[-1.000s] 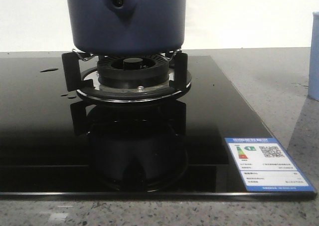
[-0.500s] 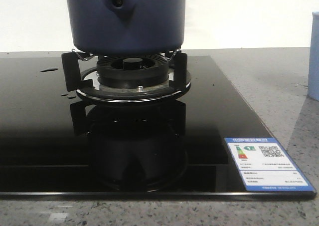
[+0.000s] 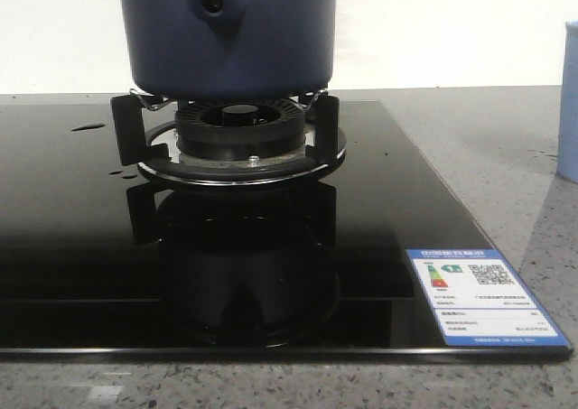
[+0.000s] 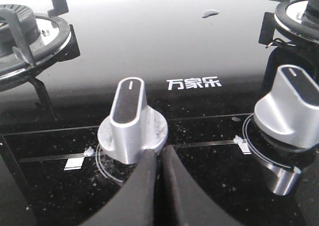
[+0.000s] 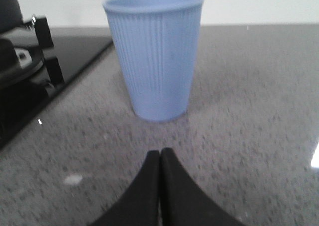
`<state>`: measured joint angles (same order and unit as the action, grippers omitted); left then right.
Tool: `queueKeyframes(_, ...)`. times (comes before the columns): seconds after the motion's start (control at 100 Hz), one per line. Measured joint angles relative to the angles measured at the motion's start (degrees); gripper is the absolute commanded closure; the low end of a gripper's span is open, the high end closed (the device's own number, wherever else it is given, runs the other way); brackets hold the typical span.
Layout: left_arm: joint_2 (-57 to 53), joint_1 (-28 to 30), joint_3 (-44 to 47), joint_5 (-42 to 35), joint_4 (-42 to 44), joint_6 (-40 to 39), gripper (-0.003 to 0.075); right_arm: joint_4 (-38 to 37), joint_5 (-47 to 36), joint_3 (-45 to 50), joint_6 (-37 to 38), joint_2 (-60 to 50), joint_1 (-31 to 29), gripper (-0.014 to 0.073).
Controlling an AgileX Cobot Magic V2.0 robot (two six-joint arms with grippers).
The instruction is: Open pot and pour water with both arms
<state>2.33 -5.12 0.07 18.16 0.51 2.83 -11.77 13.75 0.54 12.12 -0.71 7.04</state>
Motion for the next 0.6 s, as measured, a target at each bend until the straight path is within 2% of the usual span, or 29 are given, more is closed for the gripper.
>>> queueKeyframes(0.13, 0.0, 0.0, 0.0, 0.0, 0.0, 0.0, 0.0739, 0.1, 4.74, 0.0, 0.09, 0.0, 0.0, 0.066)
queueKeyframes(0.6, 0.0, 0.0, 0.0, 0.0, 0.0, 0.0, 0.0739, 0.17, 4.98, 0.0, 0.22, 0.0, 0.0, 0.066)
